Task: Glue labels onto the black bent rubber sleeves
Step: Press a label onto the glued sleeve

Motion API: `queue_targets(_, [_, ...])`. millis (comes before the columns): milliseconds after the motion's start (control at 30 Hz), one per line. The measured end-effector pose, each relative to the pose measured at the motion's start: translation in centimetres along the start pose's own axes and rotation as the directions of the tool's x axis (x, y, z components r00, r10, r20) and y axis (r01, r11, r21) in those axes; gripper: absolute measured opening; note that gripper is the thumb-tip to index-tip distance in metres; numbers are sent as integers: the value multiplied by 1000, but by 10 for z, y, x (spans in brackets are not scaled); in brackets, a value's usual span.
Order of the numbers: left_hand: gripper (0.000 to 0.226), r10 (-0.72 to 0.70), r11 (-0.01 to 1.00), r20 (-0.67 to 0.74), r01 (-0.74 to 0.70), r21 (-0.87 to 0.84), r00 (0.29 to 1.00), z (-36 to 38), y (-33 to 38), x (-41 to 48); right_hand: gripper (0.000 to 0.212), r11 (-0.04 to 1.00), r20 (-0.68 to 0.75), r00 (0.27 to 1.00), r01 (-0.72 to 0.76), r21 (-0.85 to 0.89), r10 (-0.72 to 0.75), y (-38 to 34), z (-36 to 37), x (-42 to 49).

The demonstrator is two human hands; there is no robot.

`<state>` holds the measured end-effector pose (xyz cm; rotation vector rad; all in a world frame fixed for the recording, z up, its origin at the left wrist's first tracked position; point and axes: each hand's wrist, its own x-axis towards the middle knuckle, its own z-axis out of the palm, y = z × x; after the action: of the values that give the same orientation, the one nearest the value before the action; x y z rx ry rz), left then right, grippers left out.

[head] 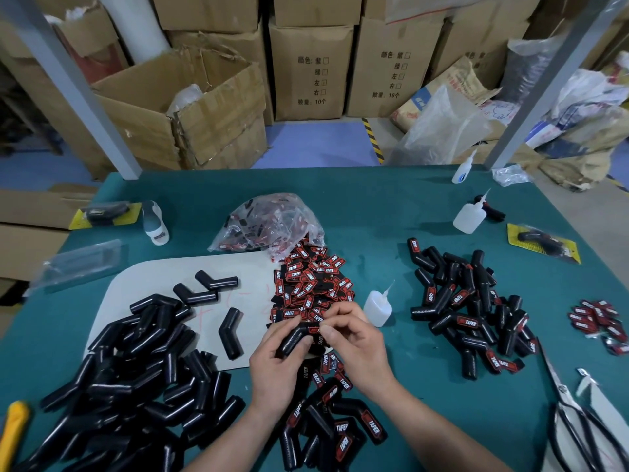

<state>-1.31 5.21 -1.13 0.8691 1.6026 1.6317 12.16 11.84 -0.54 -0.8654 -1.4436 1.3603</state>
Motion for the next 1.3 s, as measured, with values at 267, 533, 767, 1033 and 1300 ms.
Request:
queue_targets(267, [41,-30,999,12,30,-19,999,-1,-1,0,9,991,-77,997,-14,132,25,-7,-1,4])
queue_targets(533, [38,-73,997,12,73,-37,997,-1,-2,1,8,991,-57,998,-14,134,22,-12,-3,4])
queue_targets(767, [42,-23,999,11,23,-30,1000,-1,2,-1,10,994,-40,999,-3,106,7,-11,-2,4])
queue_targets(1033, [48,92,995,27,-92,24,995,0,4,-2,15,999,21,1000,-23,27,22,-9,0,1])
queue_targets(1300, [43,103,994,40,-104,26,994,-1,1,-3,8,1000,22,1000,-3,-11,3,-7,-1,1])
